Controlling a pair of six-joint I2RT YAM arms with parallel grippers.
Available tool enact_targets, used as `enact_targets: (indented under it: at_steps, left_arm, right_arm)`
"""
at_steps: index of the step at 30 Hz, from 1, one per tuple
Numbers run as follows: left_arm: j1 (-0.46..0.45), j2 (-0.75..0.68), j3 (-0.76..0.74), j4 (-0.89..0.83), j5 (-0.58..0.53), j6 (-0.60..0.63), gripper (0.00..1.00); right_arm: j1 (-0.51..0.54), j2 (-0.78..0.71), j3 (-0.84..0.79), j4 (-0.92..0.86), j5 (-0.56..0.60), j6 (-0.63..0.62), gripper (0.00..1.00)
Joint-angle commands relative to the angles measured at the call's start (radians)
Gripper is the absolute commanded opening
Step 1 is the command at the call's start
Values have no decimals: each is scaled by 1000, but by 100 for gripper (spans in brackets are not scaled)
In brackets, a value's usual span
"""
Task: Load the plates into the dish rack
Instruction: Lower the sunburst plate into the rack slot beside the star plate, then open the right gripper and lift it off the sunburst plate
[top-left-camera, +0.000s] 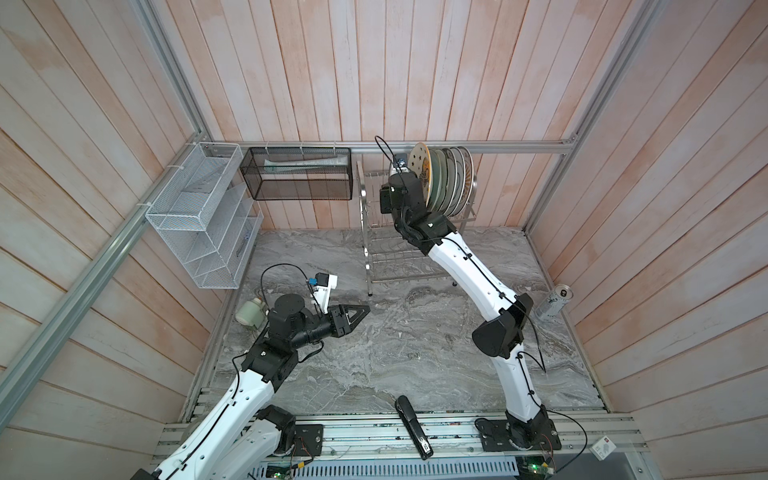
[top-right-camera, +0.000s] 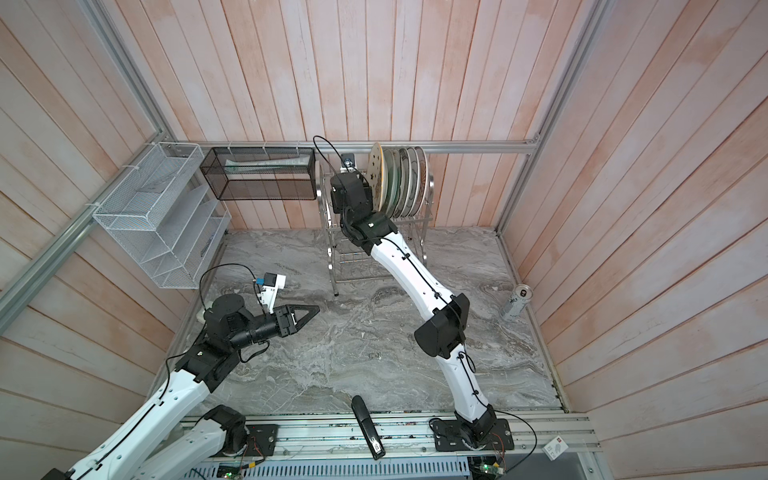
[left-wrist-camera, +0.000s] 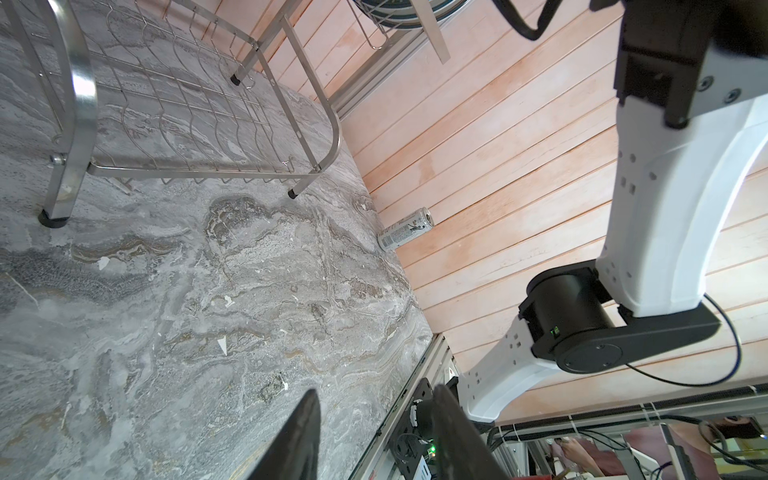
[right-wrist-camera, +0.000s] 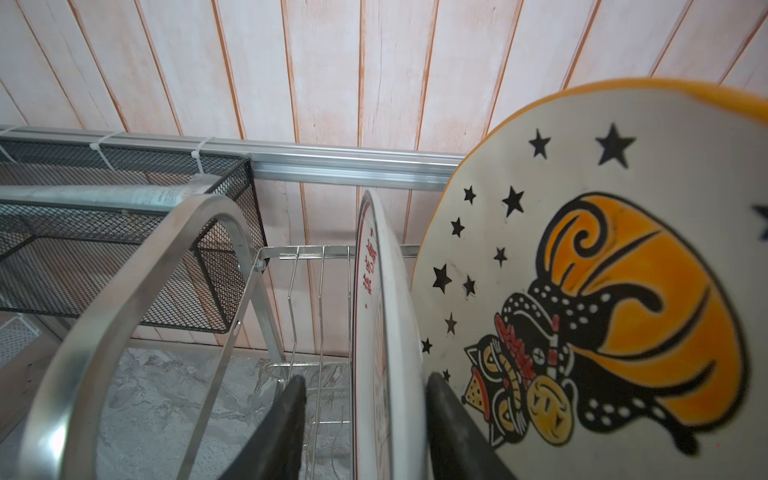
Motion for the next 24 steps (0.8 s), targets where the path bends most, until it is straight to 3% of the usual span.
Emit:
enact_targets:
  at_steps: [1, 17, 24]
  left_arm:
    - [5, -2, 0, 6, -13, 17, 45]
    - [12, 11, 28, -64, -57, 41, 47]
    - [17, 22, 67, -89, -71, 65, 48]
  right_arm:
    - [13, -54, 11, 23, 0, -18, 48]
    - [74, -233, -79, 99, 1, -119, 50]
    - [96, -398, -255, 170, -22, -139, 50]
